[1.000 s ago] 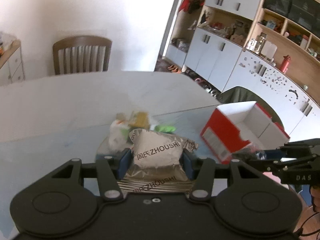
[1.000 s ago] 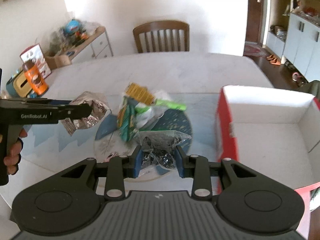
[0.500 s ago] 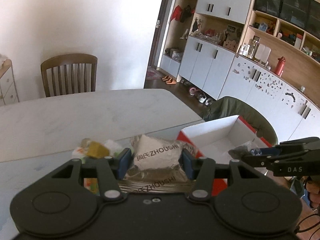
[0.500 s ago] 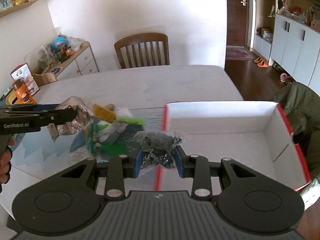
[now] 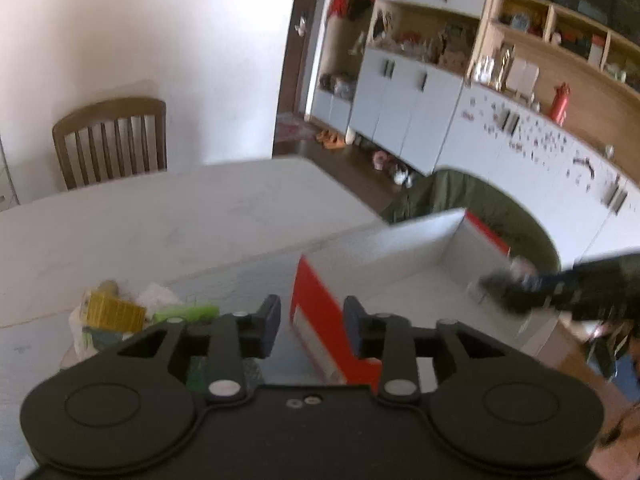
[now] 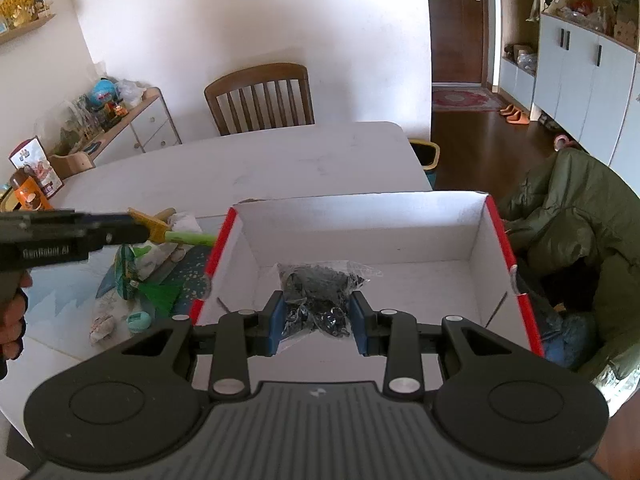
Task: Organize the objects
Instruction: 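Carry both held bags over the open red-and-white shoebox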
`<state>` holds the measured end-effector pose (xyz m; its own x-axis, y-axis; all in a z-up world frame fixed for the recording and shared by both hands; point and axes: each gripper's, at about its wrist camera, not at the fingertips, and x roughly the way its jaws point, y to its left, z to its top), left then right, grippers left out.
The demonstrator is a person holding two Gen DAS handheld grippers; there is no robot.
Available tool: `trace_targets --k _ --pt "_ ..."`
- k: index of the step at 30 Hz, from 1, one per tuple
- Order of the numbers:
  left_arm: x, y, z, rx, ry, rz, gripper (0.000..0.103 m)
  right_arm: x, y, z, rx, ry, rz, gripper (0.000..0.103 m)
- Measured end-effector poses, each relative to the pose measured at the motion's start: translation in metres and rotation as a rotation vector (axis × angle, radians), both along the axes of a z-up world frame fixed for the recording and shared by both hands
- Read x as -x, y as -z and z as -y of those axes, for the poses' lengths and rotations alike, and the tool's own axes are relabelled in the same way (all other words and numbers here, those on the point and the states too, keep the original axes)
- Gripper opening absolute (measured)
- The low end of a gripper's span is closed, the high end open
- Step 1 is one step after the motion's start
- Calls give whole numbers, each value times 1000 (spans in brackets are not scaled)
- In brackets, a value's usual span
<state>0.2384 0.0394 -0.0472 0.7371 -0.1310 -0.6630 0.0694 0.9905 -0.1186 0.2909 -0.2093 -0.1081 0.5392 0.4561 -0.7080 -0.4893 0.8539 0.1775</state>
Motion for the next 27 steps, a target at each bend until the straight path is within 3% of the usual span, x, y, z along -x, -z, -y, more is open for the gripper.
trace_targets --k 5,10,13,18,22,27 --pt "18 27 5 -44 11 -72 81 -12 4 12 -6 -3 -9 34" --pt "27 60 10 -50 69 -178 83 -21 6 19 -10 -10 -14 34" --pt "26 81 16 -76 102 -250 83 -25 7 21 -13 -12 -16 34" --pt "26 104 19 -94 88 -311 60 -28 9 23 -15 -15 -22 34" --pt "27 109 20 -122 78 -312 50 -30 9 24 -17 -15 -27 34" --pt "29 102 19 -133 46 -297 46 -32 14 28 -12 -14 -34 34"
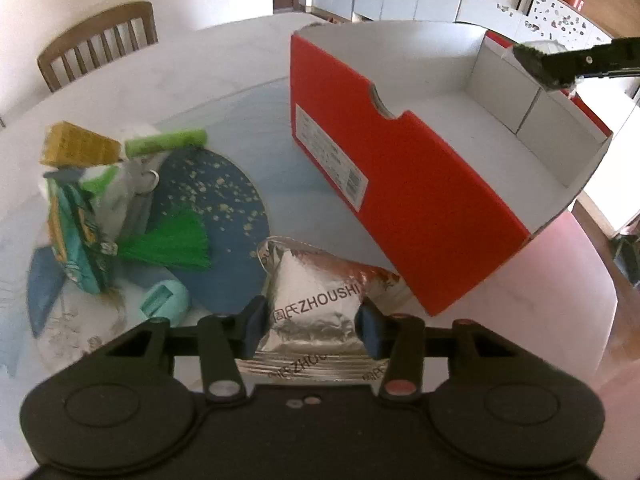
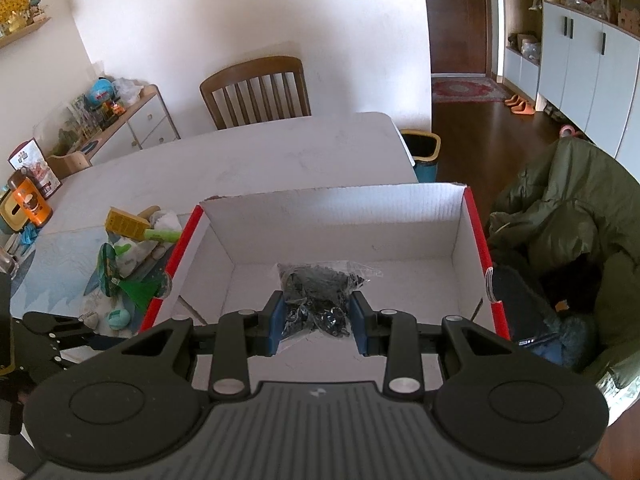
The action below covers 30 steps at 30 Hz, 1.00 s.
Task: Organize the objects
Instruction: 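Carry both held bags over the open red-and-white shoebox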
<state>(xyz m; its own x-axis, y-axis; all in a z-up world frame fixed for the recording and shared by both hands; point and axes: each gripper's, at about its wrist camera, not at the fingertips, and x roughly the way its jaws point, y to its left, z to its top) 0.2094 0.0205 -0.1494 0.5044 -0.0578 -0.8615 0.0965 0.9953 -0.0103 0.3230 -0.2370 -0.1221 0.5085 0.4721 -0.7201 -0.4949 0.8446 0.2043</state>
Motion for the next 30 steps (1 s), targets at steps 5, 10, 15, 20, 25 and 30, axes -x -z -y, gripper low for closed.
trace_targets --k 5,10,15,20,25,30 --pt "4 -32 -4 28 -50 57 46 -1 4 1 4 -9 -4 34" --pt "-2 -79 0 59 -55 162 46 -4 9 4 20 -14 -11 34" --pt "-25 -114 17 103 -23 248 46 -10 15 8 41 -9 -18 34" --pt "-65 -115 57 124 54 254 46 -16 22 11 71 -15 -28 34" --pt "-111 -86 88 116 83 189 46 -22 32 8 111 -28 -44 34" --pt "-143 -52 112 78 106 105 46 -28 47 0 159 -63 -71 34"
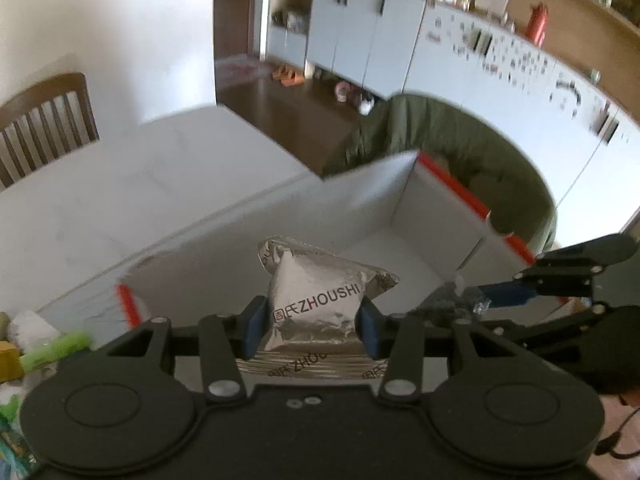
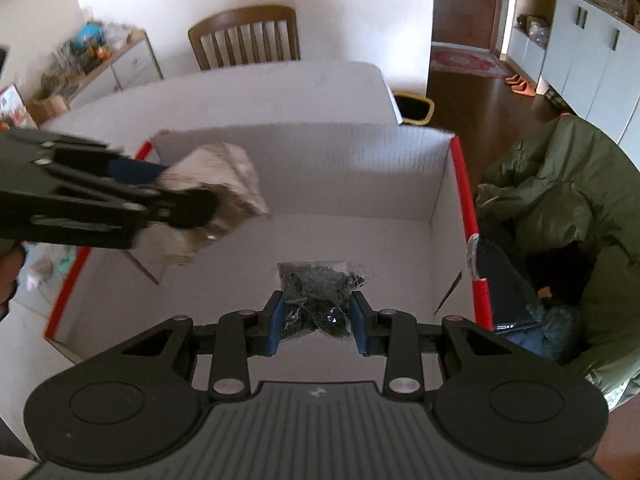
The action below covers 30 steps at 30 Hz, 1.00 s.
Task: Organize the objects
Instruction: 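Carry both held bags over the open red-and-white shoebox, then open right tool to drop black bag while left tool releases silver bag into box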
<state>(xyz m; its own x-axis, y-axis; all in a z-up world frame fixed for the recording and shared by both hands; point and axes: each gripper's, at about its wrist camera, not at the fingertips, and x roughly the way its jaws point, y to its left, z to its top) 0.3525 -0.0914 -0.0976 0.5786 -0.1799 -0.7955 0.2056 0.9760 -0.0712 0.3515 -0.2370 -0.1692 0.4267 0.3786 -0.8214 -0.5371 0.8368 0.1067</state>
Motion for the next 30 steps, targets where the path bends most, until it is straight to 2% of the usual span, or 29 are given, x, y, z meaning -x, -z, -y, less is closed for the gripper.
trace_targets --k 10,17,22,24,26,27,30 --pt "-30 45 19 -62 50 -126 46 -17 32 -10 97 -24 -86 34" --pt "-44 60 18 -60 33 -221 47 -24 41 -14 134 -20 -117 35" --pt "-46 63 23 -82 48 -233 48 -26 41 -12 140 -14 -113 35" --pt "-44 61 22 -77 52 -223 53 -26 40 -10 136 -9 -117 35" --pt "-39 54 22 -72 47 -185 72 -27 37 -7 126 -5 -118 37" --pt "-36 51 21 -71 46 -169 75 -26 36 -6 123 -5 -114 41" --pt "-31 43 23 -68 45 -138 75 -23 30 -3 104 -5 -100 43"
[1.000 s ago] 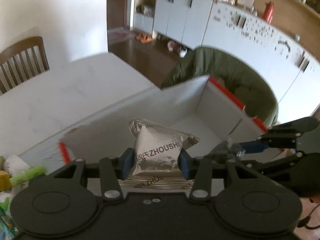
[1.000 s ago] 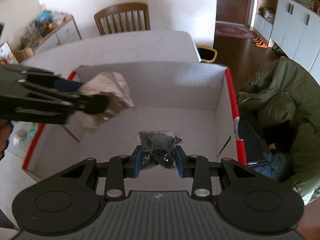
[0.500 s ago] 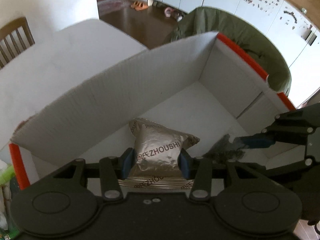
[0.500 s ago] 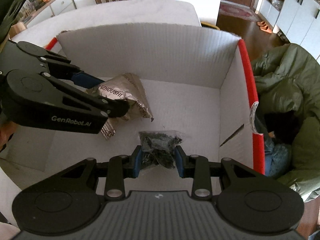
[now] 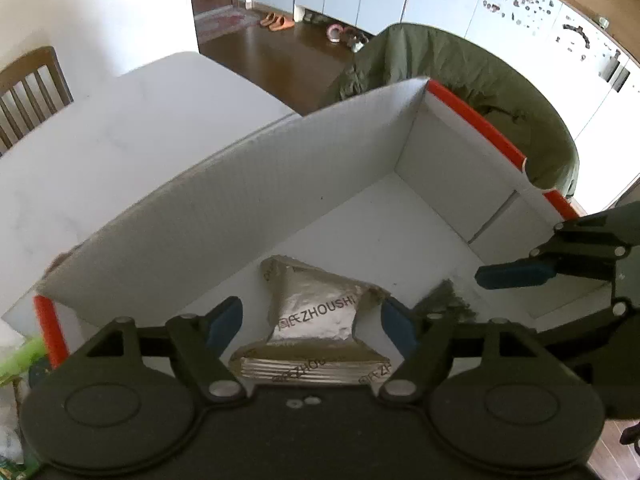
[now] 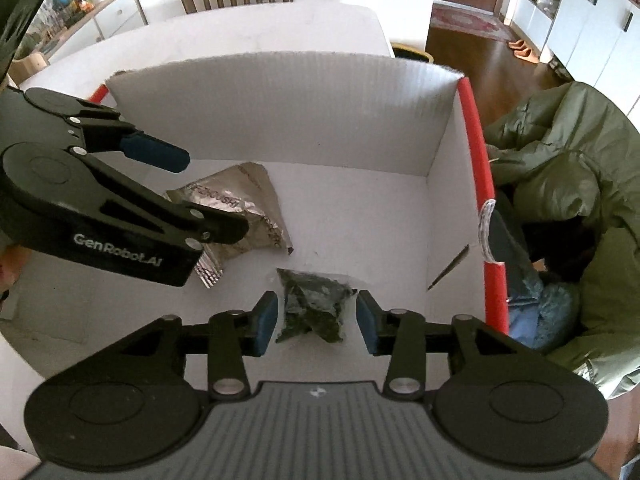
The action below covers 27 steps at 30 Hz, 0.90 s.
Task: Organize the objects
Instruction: 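Open right tool to drop black bag while left tool releases silver bag into box, then move both empty tools back to the pile on the blue mat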
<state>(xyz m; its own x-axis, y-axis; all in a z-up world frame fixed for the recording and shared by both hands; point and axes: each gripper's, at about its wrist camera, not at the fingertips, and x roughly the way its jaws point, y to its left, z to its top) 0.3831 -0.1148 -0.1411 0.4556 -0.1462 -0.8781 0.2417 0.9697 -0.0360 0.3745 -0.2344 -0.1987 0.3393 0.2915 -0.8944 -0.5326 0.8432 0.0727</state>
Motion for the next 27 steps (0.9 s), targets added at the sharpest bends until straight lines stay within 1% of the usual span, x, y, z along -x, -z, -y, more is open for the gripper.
trace_targets --k 1,3,12,18,22,27 --pt "3 -3 -1 3 -6 11 75 1 -2 1 -7 2 5 43" --pt "11 -9 -7 26 -16 31 75 4 -9 4 -37 6 16 48" --pt "45 -45 -30 96 -93 148 75 22 -40 16 -146 45 85 49" --pt "77 -73 -53 121 -127 232 75 40 -64 10 -189 58 147 49" --pt "97 -86 -72 144 -158 276 75 52 -79 0 -214 65 185 49" --pt "121 -96 -97 160 -189 314 75 70 -94 -18 -245 72 211 49"
